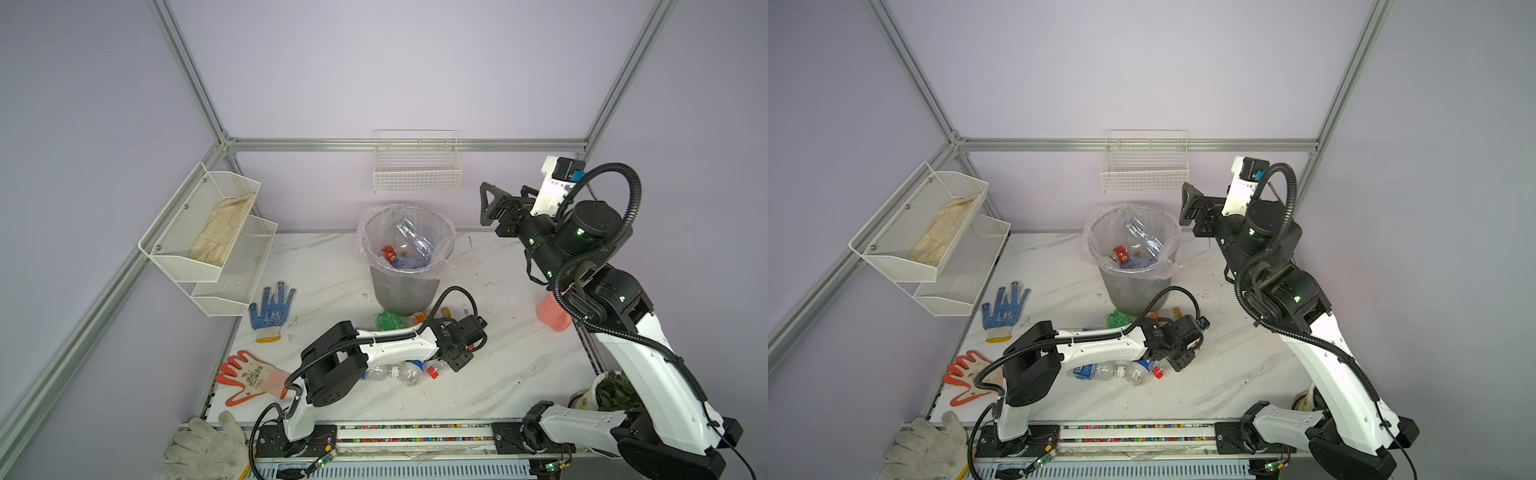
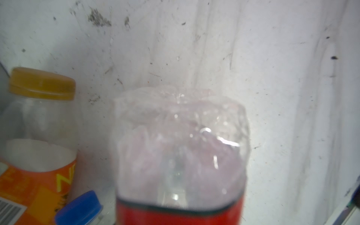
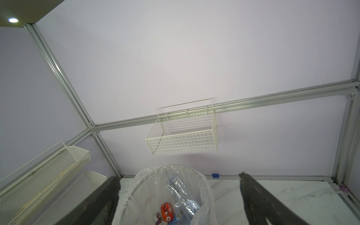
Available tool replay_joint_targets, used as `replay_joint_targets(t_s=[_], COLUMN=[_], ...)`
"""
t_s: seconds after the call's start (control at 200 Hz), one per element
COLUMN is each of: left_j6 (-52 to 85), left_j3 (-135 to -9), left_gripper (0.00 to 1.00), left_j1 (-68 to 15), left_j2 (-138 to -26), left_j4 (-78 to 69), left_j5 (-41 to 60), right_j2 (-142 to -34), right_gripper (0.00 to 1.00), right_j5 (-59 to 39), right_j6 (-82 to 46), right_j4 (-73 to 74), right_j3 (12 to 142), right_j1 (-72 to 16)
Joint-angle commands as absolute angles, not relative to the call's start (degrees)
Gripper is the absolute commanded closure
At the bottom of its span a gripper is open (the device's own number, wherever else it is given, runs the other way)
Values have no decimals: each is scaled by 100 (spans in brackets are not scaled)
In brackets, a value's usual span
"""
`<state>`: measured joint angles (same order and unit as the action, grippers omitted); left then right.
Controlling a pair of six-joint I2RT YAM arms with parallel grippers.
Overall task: Throw the plastic bottles in the bin
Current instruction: 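Lift the red-label bottle with the left gripper up over the wastebasket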
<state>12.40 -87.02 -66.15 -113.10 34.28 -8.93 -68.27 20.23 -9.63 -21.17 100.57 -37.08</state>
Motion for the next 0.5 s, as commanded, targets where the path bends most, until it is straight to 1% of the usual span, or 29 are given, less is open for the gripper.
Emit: replay_joint_targets(t_s=[0.0,0.32,0.495], left_j6=[1000,583,139], left_j3=[-8884,-8979,-9122], left_gripper=[72,72,73], left_j1=[-6643,-6645,-6645], left_j2=[-10694,-9624,-8977], left_j4=[3123,2994,2771], left_j5=[-1098,-1630,-1949], right_j2=[-6574,-5901,-5819], right_gripper=[2,2,3], right_j5=[2311,3508,3683], right_j6=[-884,-880,-885], right_j4=[-1856,-1406,-1406], right_j3=[10025,9566,9424], right_j1=[-3709,-3710,-3714])
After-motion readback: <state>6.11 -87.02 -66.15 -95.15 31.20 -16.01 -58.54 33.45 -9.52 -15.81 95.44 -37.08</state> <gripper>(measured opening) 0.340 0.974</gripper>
